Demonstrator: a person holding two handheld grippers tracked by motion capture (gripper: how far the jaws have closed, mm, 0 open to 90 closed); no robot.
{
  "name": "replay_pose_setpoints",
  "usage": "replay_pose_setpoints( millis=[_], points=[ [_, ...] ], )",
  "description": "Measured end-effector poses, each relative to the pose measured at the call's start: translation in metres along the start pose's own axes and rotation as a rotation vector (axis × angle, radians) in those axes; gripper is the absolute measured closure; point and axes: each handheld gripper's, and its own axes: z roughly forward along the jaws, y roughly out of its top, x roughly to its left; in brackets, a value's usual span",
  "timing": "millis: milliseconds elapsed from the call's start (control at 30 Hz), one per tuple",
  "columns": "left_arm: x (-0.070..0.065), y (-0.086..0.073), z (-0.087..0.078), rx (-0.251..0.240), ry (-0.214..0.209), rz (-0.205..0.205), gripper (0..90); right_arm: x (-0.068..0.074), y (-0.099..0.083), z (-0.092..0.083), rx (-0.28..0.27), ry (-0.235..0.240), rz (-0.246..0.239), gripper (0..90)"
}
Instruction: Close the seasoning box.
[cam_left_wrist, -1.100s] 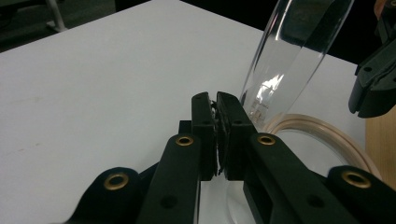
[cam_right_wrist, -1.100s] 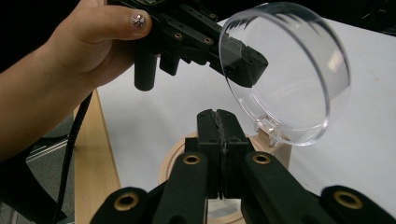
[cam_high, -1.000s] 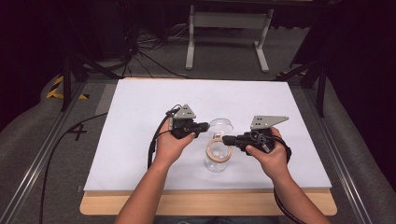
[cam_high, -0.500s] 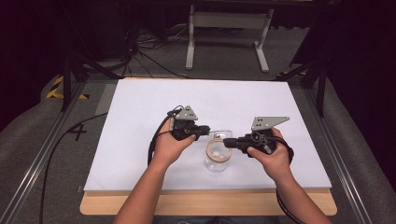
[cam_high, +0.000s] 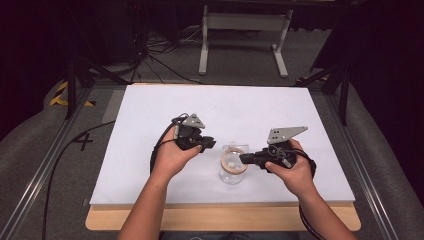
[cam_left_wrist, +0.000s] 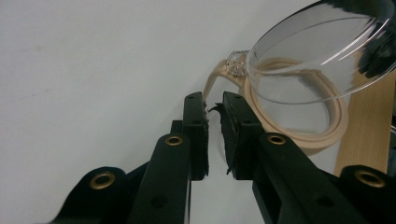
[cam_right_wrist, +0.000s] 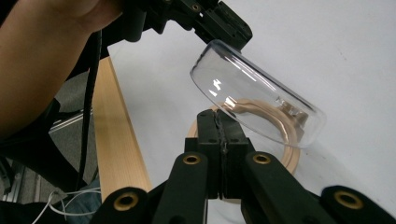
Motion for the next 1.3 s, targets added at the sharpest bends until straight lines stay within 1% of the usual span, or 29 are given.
replay_pose_setpoints(
  millis=[100, 133, 167, 233, 267, 300, 433, 600, 633, 667, 700, 767, 833, 867, 900, 1000, 1100, 1133, 1300],
  points=[
    [-0.0003, -0.0009, -0.0020, 0.015, -0.003, -0.006, 79.3, 0.0011, -0.0012, -0.0002, 0.024, 0.005, -0.004, 90.0],
    [-0.0001, -0.0013, -0.0026, 0.030, -0.012, -0.016, 78.7, 0.0018, -0.0020, 0.0000, 0.039, 0.005, -0.002, 90.0],
    [-0.0001, -0.0013, -0.0026, 0.030, -0.012, -0.016, 78.2, 0.0018, -0.0020, 0.0000, 0.039, 0.005, -0.002, 90.0],
    [0.0008, -0.0018, -0.0029, 0.064, -0.036, -0.032, 77.6, 0.0024, -0.0027, -0.0005, 0.054, 0.009, -0.001, 90.0],
    [0.0006, -0.0022, -0.0028, 0.069, -0.041, -0.040, 76.9, 0.0029, -0.0029, -0.0008, 0.062, 0.011, 0.001, 90.0],
    [0.0013, -0.0019, -0.0036, 0.088, -0.042, -0.033, 76.5, 0.0030, -0.0031, -0.0010, 0.066, 0.012, 0.000, 90.0],
    [0.0020, -0.0031, -0.0041, 0.099, -0.047, -0.041, 75.6, 0.0031, -0.0044, -0.0015, 0.085, 0.015, 0.005, 90.0],
    [0.0036, -0.0047, -0.0060, 0.135, -0.043, -0.042, 75.4, 0.0022, -0.0052, -0.0017, 0.108, 0.019, 0.010, 90.0],
    [0.0042, -0.0057, -0.0054, 0.130, -0.045, -0.043, 75.3, 0.0022, -0.0054, -0.0015, 0.113, 0.022, 0.008, 90.0],
    [0.0046, -0.0058, -0.0057, 0.137, -0.043, -0.042, 75.3, 0.0023, -0.0056, -0.0015, 0.121, 0.025, 0.008, 90.0],
    [0.0045, -0.0059, -0.0061, 0.146, -0.041, -0.049, 75.2, 0.0025, -0.0058, -0.0014, 0.128, 0.024, 0.010, 90.0],
    [0.0058, -0.0065, -0.0063, 0.161, -0.041, -0.034, 75.2, 0.0027, -0.0065, -0.0006, 0.141, 0.029, 0.012, 90.0],
    [0.0056, -0.0072, -0.0063, 0.177, -0.043, -0.038, 75.2, 0.0028, -0.0069, 0.0002, 0.153, 0.029, 0.011, 90.0],
    [0.0059, -0.0070, -0.0067, 0.189, -0.040, -0.032, 75.2, 0.0027, -0.0071, 0.0005, 0.159, 0.033, 0.012, 90.0],
    [0.0061, -0.0078, -0.0060, 0.184, -0.043, -0.032, 75.2, 0.0027, -0.0073, 0.0009, 0.165, 0.034, 0.010, 90.0],
    [0.0059, -0.0084, -0.0055, 0.191, -0.045, -0.033, 75.2, 0.0031, -0.0076, 0.0016, 0.179, 0.038, 0.008, 90.0],
    [0.0063, -0.0086, -0.0051, 0.201, -0.047, -0.026, 75.2, 0.0033, -0.0082, 0.0027, 0.193, 0.047, 0.008, 90.0],
    [0.0060, -0.0083, -0.0055, 0.211, -0.048, -0.028, 75.2, 0.0034, -0.0083, 0.0028, 0.195, 0.048, 0.012, 90.0],
    [0.0054, -0.0088, -0.0042, 0.208, -0.048, -0.028, 75.1, 0.0030, -0.0091, 0.0040, 0.209, 0.047, 0.007, 90.0]
  ],
)
